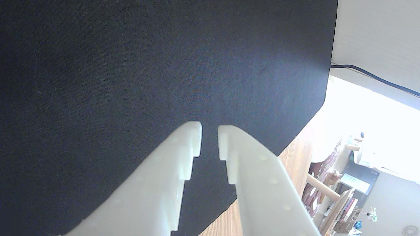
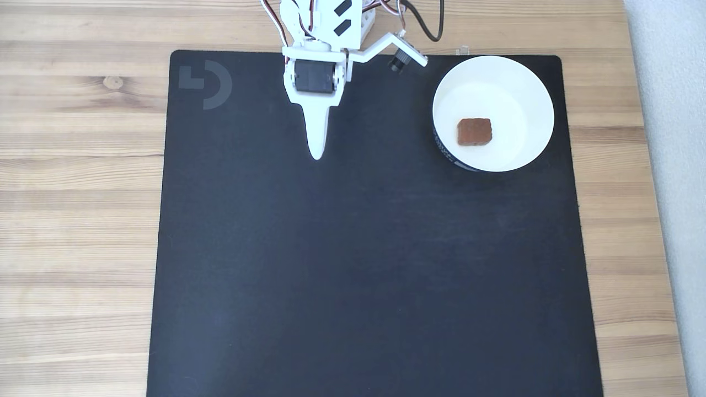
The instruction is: Pick up the toy and place it on the plate
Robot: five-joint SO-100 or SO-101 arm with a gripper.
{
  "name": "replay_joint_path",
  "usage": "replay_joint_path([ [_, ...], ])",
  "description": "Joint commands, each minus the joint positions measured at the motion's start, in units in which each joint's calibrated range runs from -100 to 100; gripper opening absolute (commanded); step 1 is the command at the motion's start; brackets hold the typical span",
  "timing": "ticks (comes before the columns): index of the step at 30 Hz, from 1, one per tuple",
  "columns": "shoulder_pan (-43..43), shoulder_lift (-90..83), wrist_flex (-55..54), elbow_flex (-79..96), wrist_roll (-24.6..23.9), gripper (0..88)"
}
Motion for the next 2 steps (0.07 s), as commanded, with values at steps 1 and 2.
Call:
replay_joint_path([
  [1,0.19,-0.58,0.03,0.78,0.12,2.7],
  [2,0.19,-0.58,0.03,0.78,0.12,2.7],
])
